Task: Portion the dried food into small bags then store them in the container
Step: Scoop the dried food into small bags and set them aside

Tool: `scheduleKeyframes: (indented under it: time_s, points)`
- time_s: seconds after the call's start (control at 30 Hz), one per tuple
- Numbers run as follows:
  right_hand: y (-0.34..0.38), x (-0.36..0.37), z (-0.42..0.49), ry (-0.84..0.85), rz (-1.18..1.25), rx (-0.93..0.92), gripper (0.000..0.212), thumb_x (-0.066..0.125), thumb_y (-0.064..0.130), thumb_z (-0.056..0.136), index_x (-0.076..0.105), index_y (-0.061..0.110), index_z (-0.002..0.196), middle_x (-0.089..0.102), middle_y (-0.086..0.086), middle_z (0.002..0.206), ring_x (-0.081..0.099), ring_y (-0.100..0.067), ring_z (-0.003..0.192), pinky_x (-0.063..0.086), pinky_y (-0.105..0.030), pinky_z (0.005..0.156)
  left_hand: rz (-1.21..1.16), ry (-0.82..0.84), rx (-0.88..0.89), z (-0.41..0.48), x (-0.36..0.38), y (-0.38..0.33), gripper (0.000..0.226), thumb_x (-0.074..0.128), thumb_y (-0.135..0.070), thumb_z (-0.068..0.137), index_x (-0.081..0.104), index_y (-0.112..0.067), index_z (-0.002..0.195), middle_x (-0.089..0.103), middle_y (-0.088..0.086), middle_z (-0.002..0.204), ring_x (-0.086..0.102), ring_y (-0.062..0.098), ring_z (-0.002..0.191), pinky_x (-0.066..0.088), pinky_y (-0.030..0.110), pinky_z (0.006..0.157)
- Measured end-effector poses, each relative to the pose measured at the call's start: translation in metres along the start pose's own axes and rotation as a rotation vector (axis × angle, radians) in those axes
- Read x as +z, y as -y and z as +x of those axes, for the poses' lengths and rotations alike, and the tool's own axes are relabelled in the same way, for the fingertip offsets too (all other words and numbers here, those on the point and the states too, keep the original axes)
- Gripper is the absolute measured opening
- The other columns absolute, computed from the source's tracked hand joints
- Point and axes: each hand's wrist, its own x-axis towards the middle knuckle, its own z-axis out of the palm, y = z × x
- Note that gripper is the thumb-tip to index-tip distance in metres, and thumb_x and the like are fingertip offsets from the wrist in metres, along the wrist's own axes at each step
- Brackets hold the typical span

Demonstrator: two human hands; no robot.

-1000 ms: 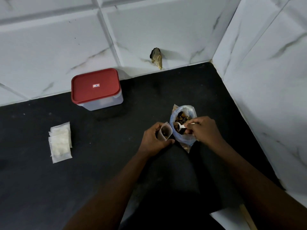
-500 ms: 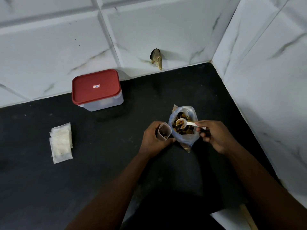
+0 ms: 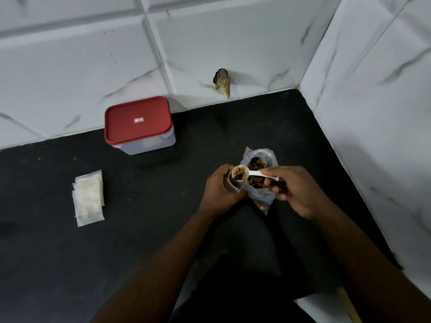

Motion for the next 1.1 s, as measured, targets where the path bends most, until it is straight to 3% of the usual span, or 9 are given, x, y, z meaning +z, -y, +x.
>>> scheduleKeyframes:
  time_s: [0.17, 0.3, 0.43, 0.53, 0.63, 0.7, 0.83, 1.0, 1.1]
  points:
    - [-0.011, 0.009, -0.002, -0.038, -0.257, -0.135, 0.01, 0.068, 0.018, 0.095, 0.077, 0.014, 0.094, 0.073, -0.005, 0.076, 0.056, -0.012, 0.058, 0.041, -0.019, 0.048, -0.018, -0.008, 0.026, 0.001, 0.001, 0.0, 0.039, 0.089, -0.018, 0.074, 0.064, -0.021, 0.103, 0.068, -0.008, 0.099, 0.068, 0.011, 0.091, 0.058, 0.029, 0.079]
    - [-0.021, 0.01, -0.009, -0.087, -0.741, -0.518, 0.013, 0.074, 0.022, 0.091, 0.079, 0.027, 0.102, 0.074, 0.019, 0.087, 0.066, 0.008, 0.079, 0.047, -0.008, 0.073, -0.044, -0.033, 0.03, 0.0, 0.003, 0.0, 0.036, 0.091, -0.019, 0.075, 0.066, -0.02, 0.099, 0.07, -0.006, 0.096, 0.069, 0.012, 0.089, 0.057, 0.029, 0.078]
    - [-0.035, 0.01, -0.012, -0.099, -0.946, -0.789, 0.033, 0.054, 0.036, 0.094, 0.078, 0.02, 0.11, 0.071, 0.006, 0.099, 0.063, -0.005, 0.09, 0.051, -0.024, 0.081, -0.071, -0.066, 0.057, -0.001, 0.005, 0.002, 0.028, 0.087, -0.006, 0.075, 0.067, -0.016, 0.091, 0.072, -0.002, 0.094, 0.07, 0.018, 0.09, 0.059, 0.042, 0.082]
    - [-0.039, 0.011, -0.014, -0.137, -0.919, -0.836, 0.025, 0.063, 0.025, 0.095, 0.078, 0.019, 0.114, 0.071, 0.004, 0.103, 0.065, -0.008, 0.094, 0.053, -0.025, 0.081, -0.094, -0.071, 0.028, -0.001, 0.007, 0.007, 0.03, 0.088, -0.006, 0.075, 0.067, -0.016, 0.094, 0.072, -0.001, 0.096, 0.071, 0.019, 0.091, 0.06, 0.047, 0.082]
    - [-0.036, 0.015, -0.018, -0.161, -0.723, -0.711, 0.022, 0.073, 0.018, 0.091, 0.077, 0.026, 0.11, 0.073, 0.017, 0.099, 0.067, 0.004, 0.094, 0.05, -0.01, 0.079, -0.099, -0.04, -0.011, -0.001, 0.007, 0.01, 0.036, 0.09, -0.015, 0.076, 0.067, -0.017, 0.104, 0.073, -0.001, 0.101, 0.072, 0.016, 0.097, 0.061, 0.046, 0.085]
    - [-0.032, 0.017, -0.02, -0.154, -0.504, -0.507, 0.02, 0.074, 0.018, 0.09, 0.075, 0.033, 0.104, 0.074, 0.022, 0.088, 0.069, 0.005, 0.086, 0.052, -0.009, 0.072, -0.079, -0.019, -0.008, 0.0, 0.006, 0.01, 0.04, 0.091, -0.018, 0.075, 0.067, -0.018, 0.107, 0.073, -0.003, 0.104, 0.072, 0.012, 0.1, 0.061, 0.044, 0.088]
    - [-0.029, 0.009, -0.011, -0.219, -0.078, -0.19, 0.014, 0.068, 0.013, 0.094, 0.076, 0.017, 0.105, 0.077, -0.006, 0.089, 0.065, -0.015, 0.069, 0.049, -0.021, 0.055, -0.053, 0.015, -0.002, 0.0, -0.001, 0.005, 0.043, 0.091, -0.02, 0.074, 0.064, -0.024, 0.106, 0.07, -0.008, 0.109, 0.069, 0.006, 0.104, 0.059, 0.036, 0.092]
    - [-0.035, -0.005, 0.003, -0.326, -0.07, -0.05, 0.013, 0.069, 0.016, 0.094, 0.076, 0.013, 0.105, 0.077, -0.006, 0.088, 0.061, -0.01, 0.064, 0.047, -0.022, 0.053, -0.109, 0.104, 0.003, -0.005, -0.009, 0.006, 0.055, 0.087, -0.012, 0.077, 0.058, -0.021, 0.123, 0.065, -0.007, 0.12, 0.064, 0.006, 0.114, 0.054, 0.026, 0.094]
    - [-0.039, -0.006, 0.008, -0.381, -0.234, -0.062, 0.01, 0.068, 0.02, 0.095, 0.076, 0.019, 0.1, 0.076, 0.0, 0.09, 0.062, -0.004, 0.067, 0.045, -0.021, 0.057, -0.246, 0.164, -0.027, -0.011, -0.017, 0.006, 0.051, 0.072, -0.02, 0.081, 0.055, -0.017, 0.13, 0.064, 0.0, 0.126, 0.062, 0.017, 0.121, 0.053, 0.036, 0.099]
